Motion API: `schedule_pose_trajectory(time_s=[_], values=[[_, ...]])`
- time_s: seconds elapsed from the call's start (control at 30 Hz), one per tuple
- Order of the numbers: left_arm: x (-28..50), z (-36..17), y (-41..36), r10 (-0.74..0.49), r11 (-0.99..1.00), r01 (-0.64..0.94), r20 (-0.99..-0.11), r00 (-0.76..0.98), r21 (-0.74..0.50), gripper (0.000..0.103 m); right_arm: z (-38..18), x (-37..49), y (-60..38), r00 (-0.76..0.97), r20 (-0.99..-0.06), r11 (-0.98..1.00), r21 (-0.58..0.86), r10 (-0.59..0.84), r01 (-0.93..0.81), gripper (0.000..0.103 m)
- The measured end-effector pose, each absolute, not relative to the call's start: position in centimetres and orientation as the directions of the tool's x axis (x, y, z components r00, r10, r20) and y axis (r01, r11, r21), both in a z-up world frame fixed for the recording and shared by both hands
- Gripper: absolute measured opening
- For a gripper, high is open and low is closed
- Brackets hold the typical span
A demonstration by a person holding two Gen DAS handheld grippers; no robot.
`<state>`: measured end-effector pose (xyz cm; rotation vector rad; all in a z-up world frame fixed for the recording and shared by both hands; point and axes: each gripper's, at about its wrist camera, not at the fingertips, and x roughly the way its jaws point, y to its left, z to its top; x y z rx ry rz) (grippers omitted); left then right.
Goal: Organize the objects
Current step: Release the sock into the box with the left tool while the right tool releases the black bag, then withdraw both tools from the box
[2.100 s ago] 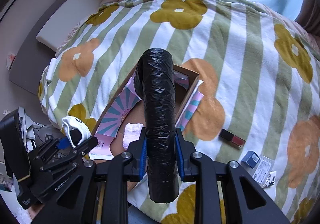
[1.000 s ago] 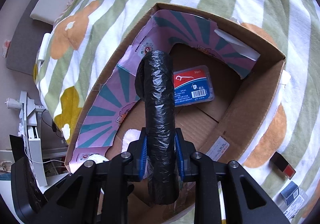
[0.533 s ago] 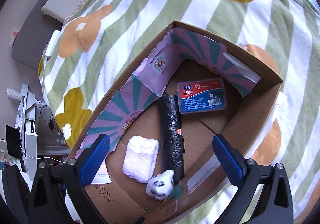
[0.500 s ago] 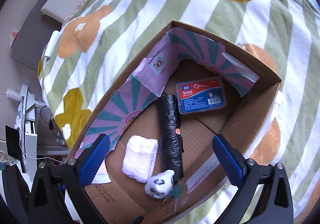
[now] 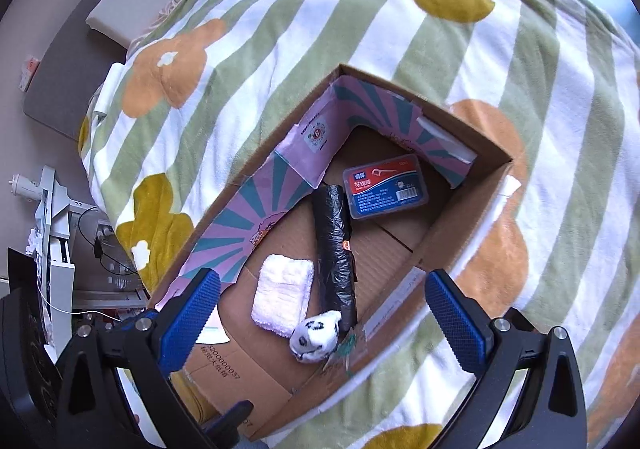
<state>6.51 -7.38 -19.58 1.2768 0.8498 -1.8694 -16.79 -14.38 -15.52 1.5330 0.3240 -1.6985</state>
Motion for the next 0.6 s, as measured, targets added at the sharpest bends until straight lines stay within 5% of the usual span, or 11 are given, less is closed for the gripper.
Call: schedule_pose_trajectory(time_s=[0.6], values=[[5.4, -10.3, -6.4, -0.242, -0.664, 0.742, -0.912, -0.332, -0.094, 0.103, -6.0, -14.7, -2.9, -0.198, -0.913, -0.801, 0.191, -0.358, 0.567, 0.102]])
